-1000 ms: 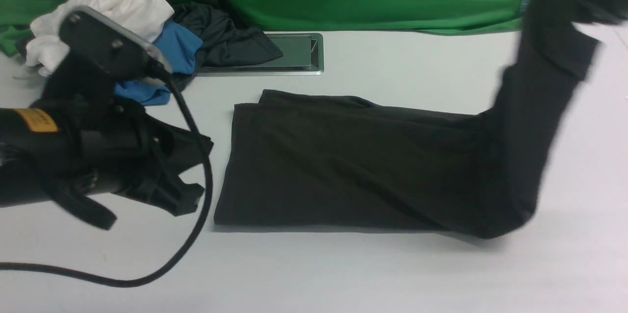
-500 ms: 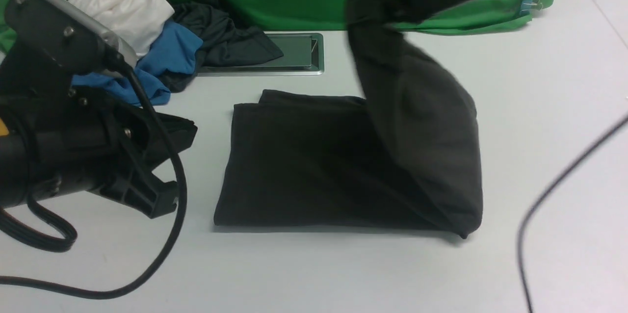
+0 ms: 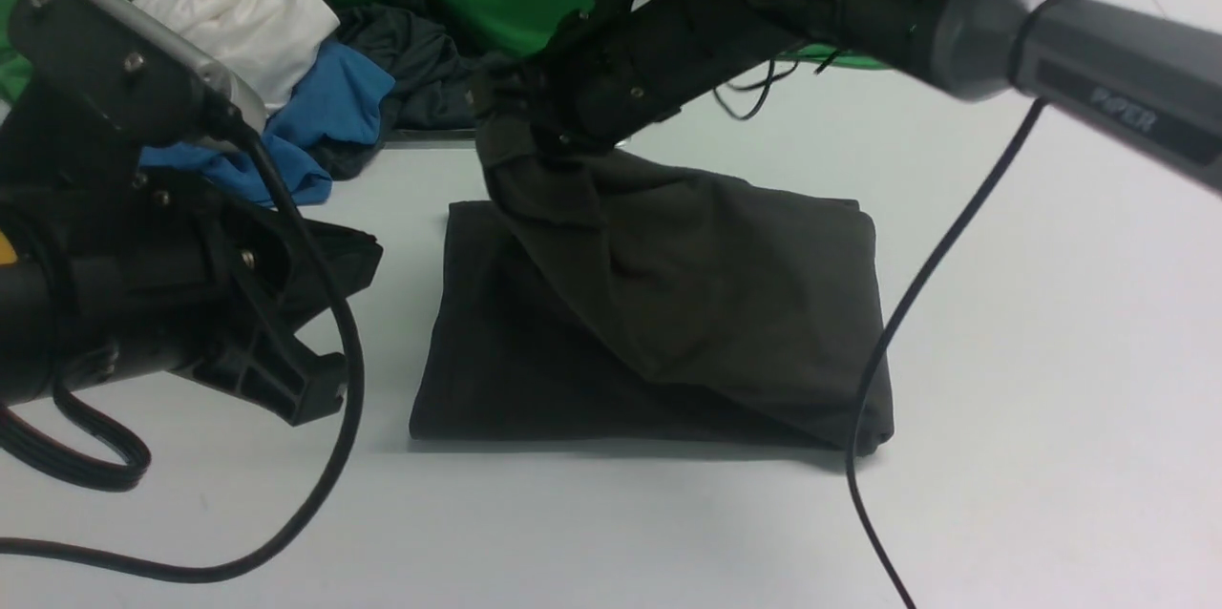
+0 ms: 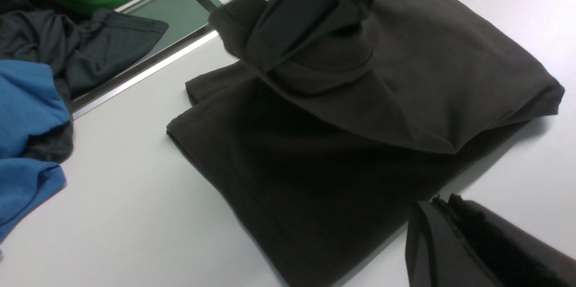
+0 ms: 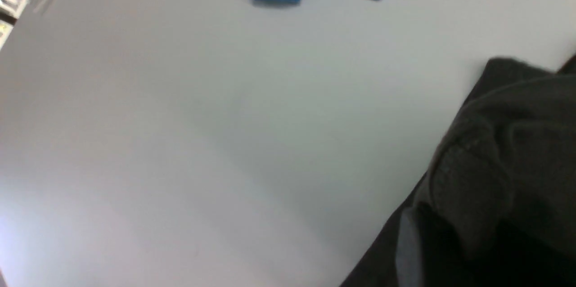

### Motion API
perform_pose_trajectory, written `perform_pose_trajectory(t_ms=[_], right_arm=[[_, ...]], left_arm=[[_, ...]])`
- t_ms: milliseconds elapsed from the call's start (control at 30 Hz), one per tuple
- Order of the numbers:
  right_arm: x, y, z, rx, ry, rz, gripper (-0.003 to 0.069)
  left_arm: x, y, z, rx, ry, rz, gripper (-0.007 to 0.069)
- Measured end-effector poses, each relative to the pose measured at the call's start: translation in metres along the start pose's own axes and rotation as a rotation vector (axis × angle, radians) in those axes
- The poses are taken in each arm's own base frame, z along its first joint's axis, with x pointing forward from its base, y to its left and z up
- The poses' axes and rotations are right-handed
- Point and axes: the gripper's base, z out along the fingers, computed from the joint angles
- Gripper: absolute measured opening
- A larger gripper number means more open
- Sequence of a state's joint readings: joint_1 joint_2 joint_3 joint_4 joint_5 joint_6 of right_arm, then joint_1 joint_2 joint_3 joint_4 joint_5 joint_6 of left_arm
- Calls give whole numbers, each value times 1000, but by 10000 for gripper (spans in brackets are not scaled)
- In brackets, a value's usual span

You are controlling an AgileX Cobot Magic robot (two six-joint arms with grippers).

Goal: Fold a long-sleeved shirt on a white desktop.
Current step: 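Fold the right end of the dark garment over onto its left end with the right gripper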

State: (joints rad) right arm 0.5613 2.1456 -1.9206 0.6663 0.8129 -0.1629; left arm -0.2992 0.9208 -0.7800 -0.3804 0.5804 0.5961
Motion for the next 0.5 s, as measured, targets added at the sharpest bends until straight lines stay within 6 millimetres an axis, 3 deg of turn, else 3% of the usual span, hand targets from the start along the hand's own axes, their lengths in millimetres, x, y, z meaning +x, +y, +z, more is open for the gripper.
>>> perform_pose_trajectory(t_ms=[67,233,300,367,500], right_arm=[[1,1,3,-3,6,22,171],[0,7,3,-49,1,81,473],[-3,10,-4,-61,5,69,543],[-7,11,-14,-65,10,53,557],[-18,9,-72,47,2,-60,419]], left_arm=[[0,0,0,0,0,1,19],[0,0,0,0,0,1,19],[0,0,0,0,0,1,19],[0,0,0,0,1,1,19],[2,0,1,2,11,2,19]])
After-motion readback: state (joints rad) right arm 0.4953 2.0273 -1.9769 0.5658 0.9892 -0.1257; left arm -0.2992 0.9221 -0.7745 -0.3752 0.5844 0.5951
